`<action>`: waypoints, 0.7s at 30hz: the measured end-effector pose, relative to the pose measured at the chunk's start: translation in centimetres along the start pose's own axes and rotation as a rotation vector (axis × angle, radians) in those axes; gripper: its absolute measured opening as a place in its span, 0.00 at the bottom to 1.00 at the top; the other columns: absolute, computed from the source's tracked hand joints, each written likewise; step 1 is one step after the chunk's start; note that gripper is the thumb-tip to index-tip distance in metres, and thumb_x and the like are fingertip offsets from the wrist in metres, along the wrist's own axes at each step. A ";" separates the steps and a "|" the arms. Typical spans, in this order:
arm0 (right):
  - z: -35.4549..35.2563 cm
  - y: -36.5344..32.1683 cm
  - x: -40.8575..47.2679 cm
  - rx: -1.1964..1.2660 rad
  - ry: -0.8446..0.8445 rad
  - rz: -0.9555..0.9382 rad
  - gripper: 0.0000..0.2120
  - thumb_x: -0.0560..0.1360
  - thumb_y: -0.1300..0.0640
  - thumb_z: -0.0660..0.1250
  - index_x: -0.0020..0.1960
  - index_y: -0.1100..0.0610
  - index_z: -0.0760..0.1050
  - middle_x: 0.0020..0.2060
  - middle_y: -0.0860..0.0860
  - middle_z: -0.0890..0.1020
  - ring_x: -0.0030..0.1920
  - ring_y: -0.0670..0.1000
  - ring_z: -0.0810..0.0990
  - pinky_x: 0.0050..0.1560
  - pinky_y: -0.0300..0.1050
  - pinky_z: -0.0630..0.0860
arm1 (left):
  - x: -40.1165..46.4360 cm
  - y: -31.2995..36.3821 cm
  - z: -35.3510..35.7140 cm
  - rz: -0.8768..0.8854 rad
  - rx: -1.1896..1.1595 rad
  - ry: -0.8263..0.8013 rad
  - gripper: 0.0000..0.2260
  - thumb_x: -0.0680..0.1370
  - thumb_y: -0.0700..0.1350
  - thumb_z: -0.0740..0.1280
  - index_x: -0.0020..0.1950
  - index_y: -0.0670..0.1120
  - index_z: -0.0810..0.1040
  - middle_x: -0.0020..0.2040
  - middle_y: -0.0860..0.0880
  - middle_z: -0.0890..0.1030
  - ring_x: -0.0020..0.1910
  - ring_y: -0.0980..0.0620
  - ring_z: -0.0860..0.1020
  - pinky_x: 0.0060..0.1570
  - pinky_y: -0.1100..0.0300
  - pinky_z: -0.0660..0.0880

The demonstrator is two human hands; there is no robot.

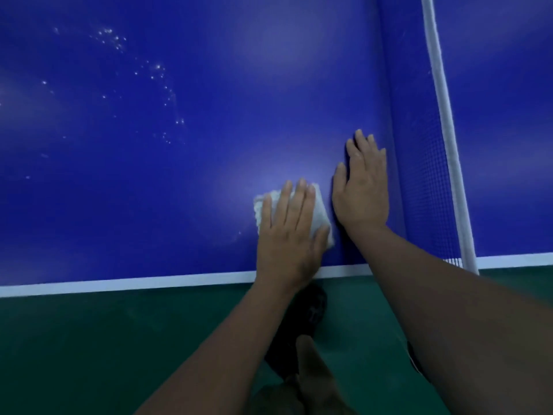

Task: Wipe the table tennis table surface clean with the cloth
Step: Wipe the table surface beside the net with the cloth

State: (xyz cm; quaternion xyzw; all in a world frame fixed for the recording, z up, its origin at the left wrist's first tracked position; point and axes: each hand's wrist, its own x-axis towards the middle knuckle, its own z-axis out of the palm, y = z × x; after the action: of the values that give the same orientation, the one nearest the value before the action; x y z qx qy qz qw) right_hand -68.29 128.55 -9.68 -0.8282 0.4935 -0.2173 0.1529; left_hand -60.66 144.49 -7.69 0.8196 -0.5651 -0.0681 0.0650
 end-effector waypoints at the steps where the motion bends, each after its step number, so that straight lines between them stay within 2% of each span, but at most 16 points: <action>1: -0.3 0.0 -0.4 0.028 -0.004 0.004 0.22 0.87 0.57 0.58 0.78 0.65 0.71 0.82 0.57 0.67 0.83 0.59 0.62 0.85 0.60 0.53 | -2.0 0.3 0.1 0.003 -0.005 0.000 0.31 0.88 0.58 0.55 0.86 0.42 0.55 0.87 0.45 0.55 0.86 0.45 0.49 0.83 0.38 0.51; 3: -1.3 0.2 -2.0 0.034 -0.003 0.003 0.22 0.87 0.57 0.58 0.78 0.64 0.70 0.82 0.57 0.67 0.83 0.58 0.62 0.85 0.59 0.53 | -4.6 0.6 0.3 -0.009 0.005 0.006 0.31 0.87 0.58 0.56 0.86 0.43 0.56 0.87 0.45 0.56 0.86 0.45 0.50 0.83 0.38 0.51; 6: -2.5 0.7 -5.5 -0.029 0.010 -0.010 0.23 0.88 0.56 0.57 0.80 0.64 0.68 0.82 0.57 0.66 0.83 0.58 0.62 0.84 0.60 0.55 | -3.3 0.2 0.5 0.006 0.024 0.024 0.32 0.87 0.58 0.56 0.86 0.43 0.56 0.86 0.45 0.56 0.86 0.45 0.51 0.83 0.38 0.51; 11: -2.6 1.2 -7.6 -0.210 -0.105 -0.051 0.30 0.89 0.46 0.53 0.84 0.63 0.60 0.85 0.56 0.60 0.85 0.57 0.55 0.85 0.61 0.52 | -1.7 0.0 0.6 -0.045 -0.009 0.056 0.31 0.88 0.58 0.54 0.86 0.42 0.57 0.86 0.44 0.57 0.86 0.44 0.52 0.82 0.37 0.53; 16: -2.6 1.1 -7.4 -0.173 -0.098 -0.033 0.31 0.88 0.44 0.53 0.83 0.63 0.63 0.84 0.56 0.61 0.85 0.57 0.56 0.85 0.61 0.51 | -7.1 2.3 1.3 -0.041 -0.026 0.040 0.29 0.88 0.55 0.55 0.86 0.42 0.57 0.86 0.45 0.57 0.86 0.44 0.53 0.81 0.36 0.54; 21: -2.3 1.2 -7.4 -0.166 -0.086 -0.016 0.30 0.88 0.44 0.52 0.83 0.62 0.63 0.85 0.55 0.61 0.85 0.55 0.56 0.85 0.60 0.51 | -1.0 1.5 1.5 0.049 0.007 0.059 0.28 0.89 0.55 0.50 0.86 0.43 0.57 0.86 0.45 0.58 0.86 0.44 0.52 0.82 0.36 0.51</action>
State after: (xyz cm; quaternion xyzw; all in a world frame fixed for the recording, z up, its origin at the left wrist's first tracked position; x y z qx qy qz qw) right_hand -73.44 134.47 -9.78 -0.8505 0.4960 -0.1415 0.1031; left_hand -62.69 144.89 -8.83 0.8073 -0.5832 -0.0402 0.0802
